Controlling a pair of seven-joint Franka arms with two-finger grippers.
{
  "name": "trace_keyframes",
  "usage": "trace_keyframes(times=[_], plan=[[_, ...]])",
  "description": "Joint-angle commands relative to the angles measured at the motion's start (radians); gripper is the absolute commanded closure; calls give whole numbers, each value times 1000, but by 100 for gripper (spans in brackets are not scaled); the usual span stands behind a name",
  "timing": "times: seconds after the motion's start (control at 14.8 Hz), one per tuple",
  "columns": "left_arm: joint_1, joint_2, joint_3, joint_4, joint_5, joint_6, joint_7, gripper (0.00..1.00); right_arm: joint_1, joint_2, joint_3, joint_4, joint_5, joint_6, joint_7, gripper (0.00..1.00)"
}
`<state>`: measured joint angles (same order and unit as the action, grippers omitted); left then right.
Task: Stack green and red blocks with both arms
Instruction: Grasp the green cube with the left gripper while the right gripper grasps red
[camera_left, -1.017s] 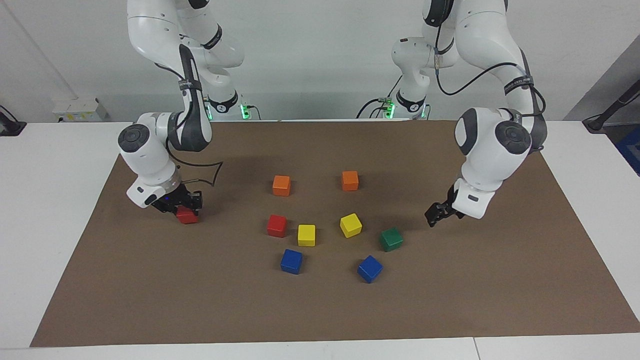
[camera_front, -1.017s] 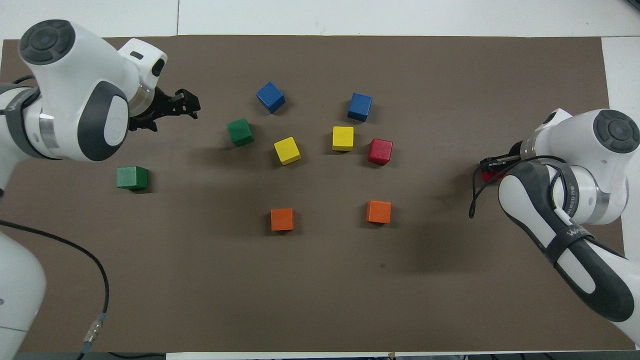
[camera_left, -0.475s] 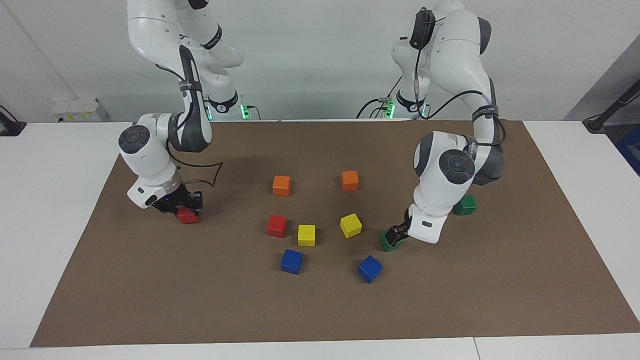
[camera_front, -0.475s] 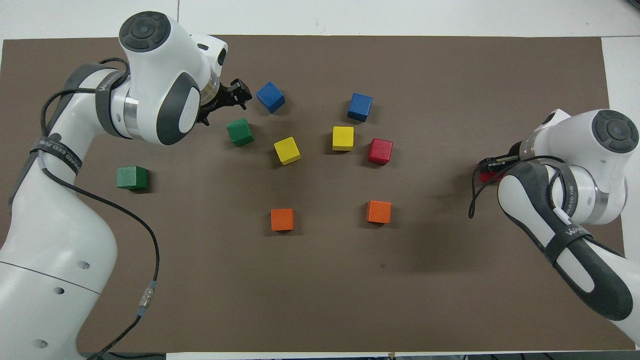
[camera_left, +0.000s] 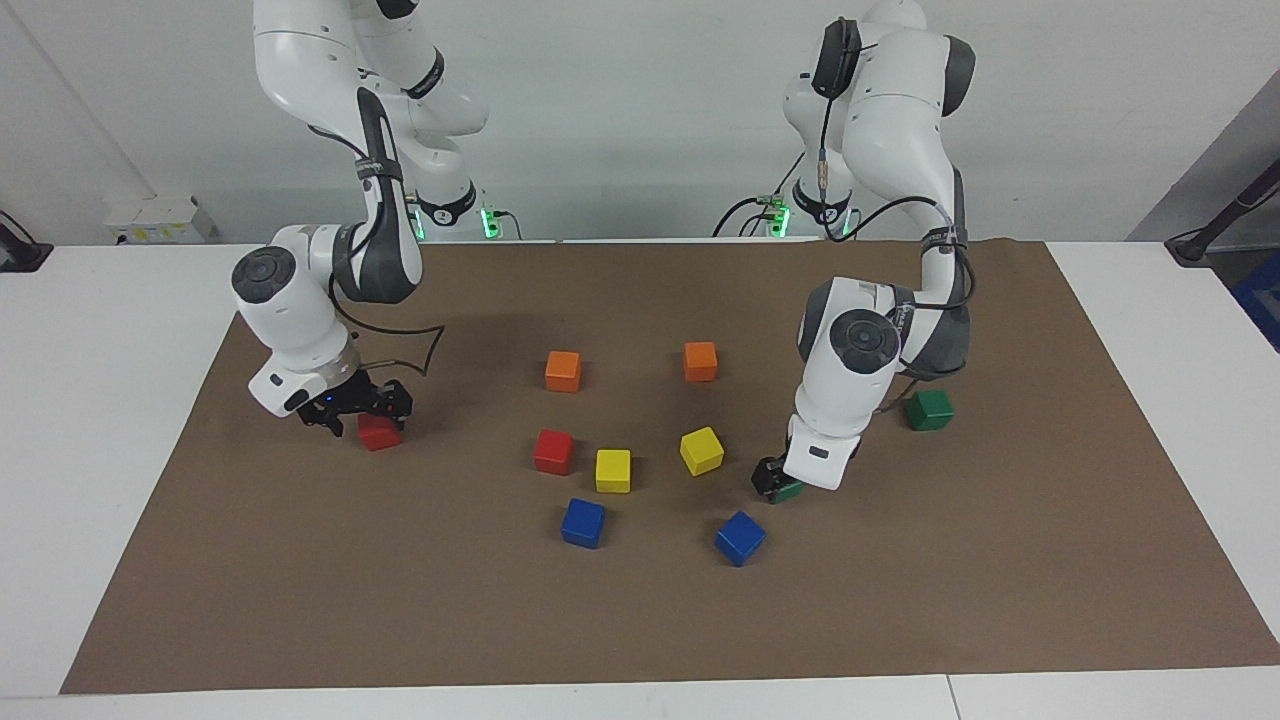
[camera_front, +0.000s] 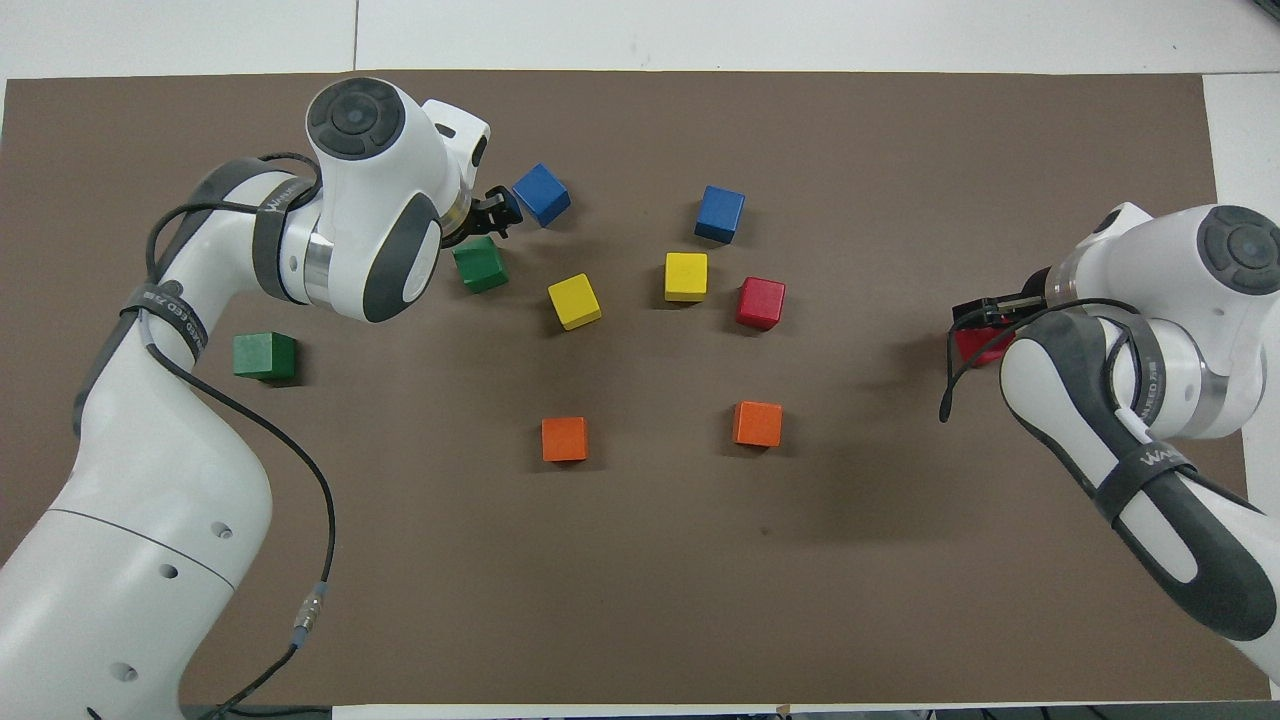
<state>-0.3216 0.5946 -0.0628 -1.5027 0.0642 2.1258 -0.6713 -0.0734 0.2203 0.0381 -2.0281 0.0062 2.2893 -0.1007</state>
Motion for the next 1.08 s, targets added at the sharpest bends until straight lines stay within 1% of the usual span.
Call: trace_keyframes(times=[0.0, 0.07, 0.2, 0.34, 0.41, 0.61, 0.75, 1.02], plan=[[-20, -75, 12, -125, 26, 57, -17, 0, 49, 19, 8, 191, 2, -186, 84, 0], [-20, -75, 12, -125, 26, 57, -20, 0, 79, 33, 6, 245, -5, -230, 126, 0], [-20, -76, 12, -134, 25, 59, -20, 0, 159, 31, 5, 259, -26, -243, 220, 0], [-20, -79, 12, -140, 25, 65, -22, 0, 248, 33, 6, 285, -84, -241, 350, 0], [-20, -79, 12, -140, 23, 68, -24, 0, 283, 45, 6, 325, -89, -252, 410, 0], [-20, -76, 12, -139, 19, 75, -30, 0, 340, 143, 8, 477, -74, -303, 469, 1], [-22, -73, 12, -137, 19, 103, -59, 0, 378, 201, 8, 547, -74, -318, 493, 2], [-22, -72, 12, -134, 19, 106, -60, 0, 382, 255, 11, 562, -60, -288, 524, 2]])
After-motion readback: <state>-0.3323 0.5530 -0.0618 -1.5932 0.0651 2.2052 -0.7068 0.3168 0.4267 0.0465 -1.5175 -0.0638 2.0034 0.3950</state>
